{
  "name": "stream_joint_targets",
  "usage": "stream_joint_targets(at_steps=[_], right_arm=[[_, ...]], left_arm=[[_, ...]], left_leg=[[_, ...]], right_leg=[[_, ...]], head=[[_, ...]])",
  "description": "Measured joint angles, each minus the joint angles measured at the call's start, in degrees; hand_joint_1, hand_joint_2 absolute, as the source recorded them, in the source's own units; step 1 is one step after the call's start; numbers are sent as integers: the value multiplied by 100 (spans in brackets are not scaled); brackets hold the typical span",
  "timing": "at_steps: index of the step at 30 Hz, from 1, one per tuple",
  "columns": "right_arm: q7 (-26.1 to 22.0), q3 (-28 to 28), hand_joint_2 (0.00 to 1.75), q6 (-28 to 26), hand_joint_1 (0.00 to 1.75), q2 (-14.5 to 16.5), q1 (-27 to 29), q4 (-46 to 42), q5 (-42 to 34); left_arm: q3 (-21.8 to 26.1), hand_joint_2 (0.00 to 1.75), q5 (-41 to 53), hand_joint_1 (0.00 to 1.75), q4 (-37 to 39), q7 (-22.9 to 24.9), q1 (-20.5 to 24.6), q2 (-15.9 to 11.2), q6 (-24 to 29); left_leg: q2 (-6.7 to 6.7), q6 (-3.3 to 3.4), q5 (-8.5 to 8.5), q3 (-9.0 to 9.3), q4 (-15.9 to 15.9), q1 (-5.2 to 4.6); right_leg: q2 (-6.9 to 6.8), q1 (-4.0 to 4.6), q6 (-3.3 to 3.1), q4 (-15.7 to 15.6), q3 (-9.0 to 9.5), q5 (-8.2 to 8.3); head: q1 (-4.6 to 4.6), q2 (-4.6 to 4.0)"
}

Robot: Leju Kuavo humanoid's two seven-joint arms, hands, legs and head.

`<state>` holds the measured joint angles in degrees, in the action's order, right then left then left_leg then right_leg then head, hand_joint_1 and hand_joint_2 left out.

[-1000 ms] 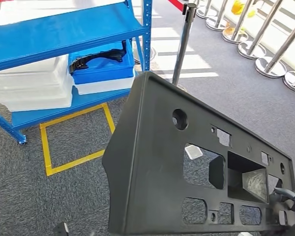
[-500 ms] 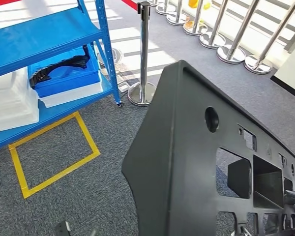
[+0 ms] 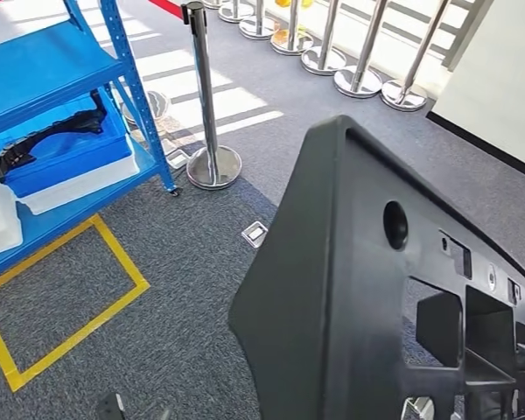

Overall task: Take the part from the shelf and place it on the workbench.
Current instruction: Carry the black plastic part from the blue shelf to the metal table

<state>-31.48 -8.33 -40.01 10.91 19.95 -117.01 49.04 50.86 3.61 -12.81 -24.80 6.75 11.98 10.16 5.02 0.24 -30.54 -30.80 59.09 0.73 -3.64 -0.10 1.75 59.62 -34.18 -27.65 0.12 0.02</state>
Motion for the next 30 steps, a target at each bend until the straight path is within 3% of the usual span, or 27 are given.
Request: stream_joint_targets(at_steps=[1, 3, 5, 7, 8, 9, 10, 12, 14, 16, 18, 20, 22, 24, 25, 26, 28, 30], right_arm=[[-10, -6, 175, 0, 175, 6, 5, -3, -6], [-28, -27, 175, -1, 175, 20, 23, -16, -20], [-54, -53, 175, -1, 175, 45, 15, -38, -32], [-81, -69, 175, -1, 175, 73, 3, -49, -46], [-89, -74, 175, -1, 175, 82, 3, -49, -53], [-93, -79, 175, -1, 175, 87, 6, -48, -58], [-95, -83, 175, -1, 175, 90, 9, -48, -61], [-96, -87, 175, -1, 175, 96, 11, -47, -63], [-100, -88, 175, 1, 175, 103, 10, -46, -68], [-107, -91, 175, 3, 175, 108, 16, -46, -77], [-111, -96, 175, 3, 175, 110, 32, -49, -84], [-111, -101, 175, 1, 175, 112, 35, -57, -82], [-112, -101, 175, -1, 175, 112, 24, -64, -78], [-113, -102, 175, -1, 175, 112, 26, -63, -82], [-113, -104, 175, -1, 175, 112, 31, -62, -85], [-113, -106, 175, -1, 175, 112, 35, -62, -87], [-115, -109, 175, -1, 175, 112, 35, -62, -87], [-120, -108, 175, 0, 175, 112, 29, -62, -84]], left_arm=[[1, 175, 0, 0, 0, -2, 0, 1, 0], [0, 175, 0, 0, 0, -5, 8, 5, -1], [-1, 175, 1, 0, 0, -9, 11, 7, -7], [2, 175, 1, 0, 0, -11, 3, 2, -10], [5, 175, 0, 0, 0, -10, -1, 0, -8], [8, 175, 0, 0, 0, -10, -3, -2, -6], [10, 175, 0, 0, 0, -9, -4, -3, -5], [11, 175, 0, 0, 0, -9, -4, -5, -4], [14, 175, 1, 0, 0, -10, -7, -9, -4], [22, 175, 1, 0, 0, -10, -7, -11, -4], [28, 175, 1, 0, 0, -12, 4, -7, -5], [31, 175, 0, 0, 0, -21, 14, -2, -10], [32, 175, -1, 0, 0, -36, 8, 1, -16], [35, 175, 0, 0, 0, -50, -12, 0, -18], [37, 175, 0, 0, 0, -54, -17, -1, -17], [38, 175, 0, 0, 0, -57, -18, -1, -18], [40, 175, 0, 0, 0, -58, -14, 2, -19], [42, 175, 0, 0, 0, -59, -11, 3, -20]], left_leg=[[46, -31, -11, 15, -8, -5], [113, -97, -45, 65, -22, 13], [-53, -130, -206, 16, 173, 36], [-325, -122, -523, -295, 813, 36], [-397, -117, -659, -507, 1201, 29], [-431, -110, -706, -676, 1474, 23], [-449, -99, -643, -761, 1555, 19], [-508, -62, -225, -628, 1077, 15], [-760, -31, 129, -363, 370, 34], [-943, -14, 193, -247, 67, 35], [-864, 19, 194, -223, 18, 24], [-736, 69, 201, -184, -27, 40], [-578, 108, 186, -145, -53, 45], [-412, 116, 155, -123, -53, 44], [-336, 108, 137, -110, -53, 47], [-268, 96, 116, -90, -52, 51], [-146, 52, 60, -21, -53, 62], [-51, -19, 2, 41, -51, 45]], right_leg=[[-1, 33, -43, -18, 1, -27], [122, 40, -127, -52, 6, -13], [249, 22, -218, -109, 48, 10], [380, 19, -279, -130, 69, 17], [454, 27, -293, -128, 72, 14], [538, 37, -301, -127, 80, 9], [626, 46, -307, -126, 93, 3], [803, 55, -306, -123, 134, -13], [956, 56, -281, -102, 146, -39], [1077, 35, -226, -89, 110, -45], [1170, 7, -162, -94, 80, -45], [954, 19, -98, 56, 15, -164], [583, 17, -28, 642, -260, -485], [445, -30, 37, 1364, -632, -754], [422, -52, 63, 1512, -720, -747], [395, -71, 85, 1420, -689, -626], [238, -85, 106, 689, -345, -209], [24, -33, 62, 69, -44, 9]], head=[[-2, 1], [-4, 2], [-10, 2], [-24, 1], [-30, 1], [-33, 1], [-33, 1], [-33, 2], [-29, 1], [-29, 1], [-32, 2], [-22, 2], [-10, 1], [-8, 1], [-8, 1], [-8, 0], [-7, 1], [-8, 2]])
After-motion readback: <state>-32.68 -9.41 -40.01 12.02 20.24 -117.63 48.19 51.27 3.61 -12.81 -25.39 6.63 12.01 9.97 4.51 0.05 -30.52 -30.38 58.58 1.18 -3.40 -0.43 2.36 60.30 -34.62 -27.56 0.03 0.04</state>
